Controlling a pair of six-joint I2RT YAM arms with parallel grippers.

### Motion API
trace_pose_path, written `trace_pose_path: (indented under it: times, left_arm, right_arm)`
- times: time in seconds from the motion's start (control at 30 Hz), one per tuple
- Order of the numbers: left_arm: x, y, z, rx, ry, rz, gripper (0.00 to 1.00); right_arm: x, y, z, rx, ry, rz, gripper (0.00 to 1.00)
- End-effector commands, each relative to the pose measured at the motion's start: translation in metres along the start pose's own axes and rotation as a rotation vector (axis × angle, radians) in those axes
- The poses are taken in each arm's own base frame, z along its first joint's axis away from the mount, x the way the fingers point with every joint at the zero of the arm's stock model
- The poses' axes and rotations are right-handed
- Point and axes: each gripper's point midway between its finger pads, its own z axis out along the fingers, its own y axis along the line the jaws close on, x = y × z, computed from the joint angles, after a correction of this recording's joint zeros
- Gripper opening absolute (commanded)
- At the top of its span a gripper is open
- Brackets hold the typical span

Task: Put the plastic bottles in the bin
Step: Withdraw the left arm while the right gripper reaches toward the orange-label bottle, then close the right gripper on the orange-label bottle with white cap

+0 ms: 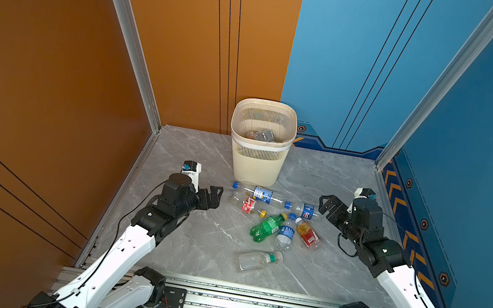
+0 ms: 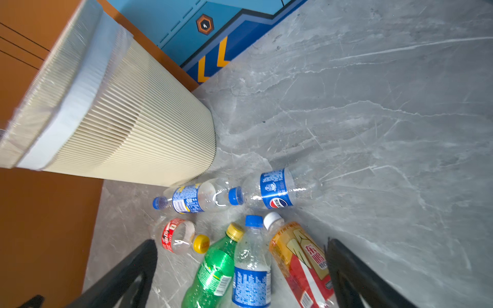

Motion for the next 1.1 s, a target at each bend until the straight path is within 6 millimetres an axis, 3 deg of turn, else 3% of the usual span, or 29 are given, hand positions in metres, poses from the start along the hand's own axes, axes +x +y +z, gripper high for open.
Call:
trace_pose_path:
  times: [0.0,0.27,0.43,1.07]
  left_arm:
    - [-0.006,0.003,-0.003,-0.019,-0.016,-0.016,0.98]
    - [0.003,0.004,-0.001,-0.008,0.001,-0.032,0.98]
    - [0.006,0.007,-0.001,-0.022,0.012,-0.02,0.98]
    - [0.016,0.018,-0.005,-0.053,0.034,-0.009,0.98]
  right_arm:
    - [0.026,-0.014,-0.006,0.062,0.127,-0.082,0.99]
    - [0.086,-0.039,0.006,0.162,0.325,-0.195,0.99]
    - [0.107,-0.053,0.022,0.256,0.373,-0.281,1.0]
    - [0.136,-0.074,0.087,0.395,0.428,-0.407,0.93]
